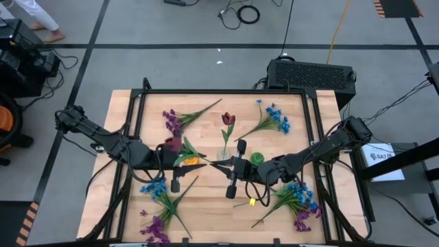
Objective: Sort flowers into vase by color
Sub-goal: Put the top red tulip into the transparent vase
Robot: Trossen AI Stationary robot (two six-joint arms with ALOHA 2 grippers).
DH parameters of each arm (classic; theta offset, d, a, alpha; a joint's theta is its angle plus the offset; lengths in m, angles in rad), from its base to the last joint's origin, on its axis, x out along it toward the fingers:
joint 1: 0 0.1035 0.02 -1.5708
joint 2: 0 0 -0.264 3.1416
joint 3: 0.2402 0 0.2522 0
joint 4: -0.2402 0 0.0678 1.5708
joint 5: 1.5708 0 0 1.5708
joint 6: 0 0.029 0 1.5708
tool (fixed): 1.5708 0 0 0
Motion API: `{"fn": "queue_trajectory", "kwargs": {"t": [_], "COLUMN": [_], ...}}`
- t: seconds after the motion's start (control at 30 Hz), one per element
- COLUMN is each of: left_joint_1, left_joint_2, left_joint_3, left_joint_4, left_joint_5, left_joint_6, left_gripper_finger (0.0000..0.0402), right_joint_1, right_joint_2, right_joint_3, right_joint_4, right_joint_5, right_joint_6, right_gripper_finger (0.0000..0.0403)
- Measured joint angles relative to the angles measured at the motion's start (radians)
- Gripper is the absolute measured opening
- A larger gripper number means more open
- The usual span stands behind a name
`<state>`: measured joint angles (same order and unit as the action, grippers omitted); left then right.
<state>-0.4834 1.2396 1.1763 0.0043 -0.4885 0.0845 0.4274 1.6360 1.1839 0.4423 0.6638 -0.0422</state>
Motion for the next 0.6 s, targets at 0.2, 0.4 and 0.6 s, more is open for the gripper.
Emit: {"fn": "queue_trajectory", "kwargs": {"t": [0.2,0.4,0.6], "left_joint_1": [-0.016,-0.022,-0.022], "left_joint_2": [0.000,0.000,0.000], "left_joint_3": [0.000,0.000,0.000], "left_joint_4": [0.026,0.019,0.001], "left_joint_5": [0.000,-0.001,0.001], "left_joint_6": [0.023,0.029,0.035], "left_gripper_finger": [0.0056,0.0009,0.0016], "right_joint_1": [0.000,0.000,0.016], "right_joint_2": [0.000,0.000,-0.046], "right_joint_3": [0.000,0.000,0.000], "right_joint_4": [-0.001,-0.011,-0.156], "right_joint_5": [-0.004,-0.008,0.000], "right_joint_6": [0.000,0.006,0.024], "right_gripper_finger": [0.0000,0.0024,0.0087]}}
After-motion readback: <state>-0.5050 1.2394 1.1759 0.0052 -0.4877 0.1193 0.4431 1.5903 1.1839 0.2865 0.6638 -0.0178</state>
